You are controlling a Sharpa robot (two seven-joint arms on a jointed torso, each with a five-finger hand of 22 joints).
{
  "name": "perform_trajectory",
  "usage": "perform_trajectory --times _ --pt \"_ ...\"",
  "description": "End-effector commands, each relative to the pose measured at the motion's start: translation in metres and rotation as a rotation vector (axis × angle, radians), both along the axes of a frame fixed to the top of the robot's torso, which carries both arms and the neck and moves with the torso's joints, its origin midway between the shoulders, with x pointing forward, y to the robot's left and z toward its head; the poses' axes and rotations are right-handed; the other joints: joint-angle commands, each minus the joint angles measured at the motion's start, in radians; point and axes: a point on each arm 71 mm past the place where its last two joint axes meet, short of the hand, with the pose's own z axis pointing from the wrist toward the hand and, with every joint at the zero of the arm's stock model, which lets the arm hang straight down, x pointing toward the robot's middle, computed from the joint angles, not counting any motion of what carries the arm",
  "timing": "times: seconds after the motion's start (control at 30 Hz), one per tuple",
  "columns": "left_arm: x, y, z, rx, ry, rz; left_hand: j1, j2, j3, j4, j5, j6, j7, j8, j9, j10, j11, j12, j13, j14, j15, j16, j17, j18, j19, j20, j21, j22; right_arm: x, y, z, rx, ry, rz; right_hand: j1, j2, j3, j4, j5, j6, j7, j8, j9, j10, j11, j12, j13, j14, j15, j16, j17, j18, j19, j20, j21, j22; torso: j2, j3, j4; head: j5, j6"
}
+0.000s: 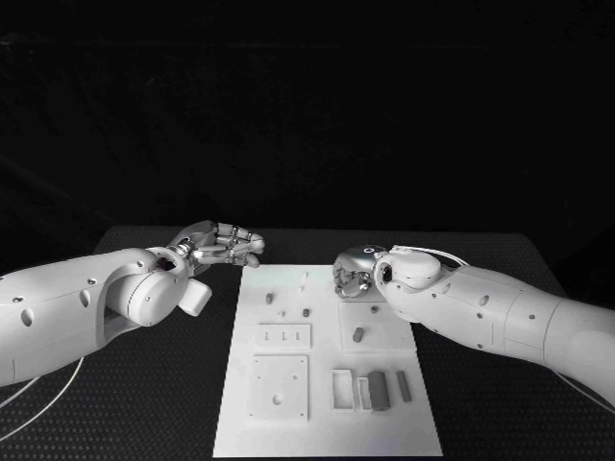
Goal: Assemble the parts on the task board
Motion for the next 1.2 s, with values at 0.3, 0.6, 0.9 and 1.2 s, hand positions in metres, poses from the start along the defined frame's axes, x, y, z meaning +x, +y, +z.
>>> perform_trajectory --times 0.3,0.6,0.9,1.2 --pt "-0.001 -0.003 0.002 -0.011 -0.001 -0.018 -0.011 -0.002 0.006 0.000 -0.005 0.005 0.023 -0.004 -0.001 0.007 -0.001 -0.007 -0.002 0.007 -0.001 -0.005 0.002 -0.009 0.001 -0.006 -0.007 -0.001 -0.002 -0.001 -0.005 -0.024 -0.017 0.001 -0.003 0.018 0.121 0.025 0.004 0.102 -0.030 0.045 0.035 0.051 -0.033 0.013 0.050 0.017 -0.034 0.051 0.006 0.013 0.031 -0.014 0.026 0.021 -0.001 0.0000 -0.0005 0.000 -0.001" --pt "-0.001 -0.001 0.002 -0.010 -0.001 -0.014 -0.011 -0.002 0.006 0.000 -0.005 0.006 0.023 -0.005 -0.001 0.007 -0.001 -0.007 -0.002 0.007 -0.001 -0.006 0.003 -0.010 0.001 -0.006 -0.008 -0.001 -0.004 0.002 0.004 0.027 -0.140 0.016 -0.026 0.008 0.162 0.008 0.004 0.117 -0.036 0.048 0.047 0.071 -0.039 0.011 0.065 0.028 -0.040 0.069 0.004 0.013 0.049 -0.025 0.036 0.031 0.000 -0.0009 -0.0014 0.000 0.004" --pt "-0.001 0.001 0.002 -0.009 -0.004 -0.009 -0.011 -0.002 0.007 0.000 -0.005 0.006 0.023 -0.005 -0.001 0.007 -0.001 -0.008 -0.002 0.007 -0.001 -0.006 0.003 -0.011 0.002 -0.007 -0.008 -0.001 -0.010 0.012 0.017 0.102 -0.279 0.043 -0.026 -0.005 0.176 0.006 0.004 0.127 -0.042 0.050 0.053 0.091 -0.045 0.012 0.074 0.044 -0.046 0.080 0.002 0.013 0.067 -0.036 0.045 0.037 0.000 -0.0011 0.0011 0.000 0.014" --pt "0.000 0.001 0.002 -0.009 -0.005 -0.008 -0.011 -0.002 0.007 0.000 -0.005 0.006 0.023 -0.005 -0.001 0.007 -0.001 -0.008 -0.002 0.007 -0.001 -0.007 0.004 -0.011 0.002 -0.007 -0.009 -0.002 -0.008 0.023 0.021 0.132 -0.323 0.039 -0.025 -0.009 0.178 0.007 0.004 0.129 -0.043 0.050 0.055 0.093 -0.046 0.009 0.074 0.047 -0.047 0.080 0.000 0.013 0.070 -0.039 0.045 0.037 0.001 -0.0015 0.0002 0.002 0.019"
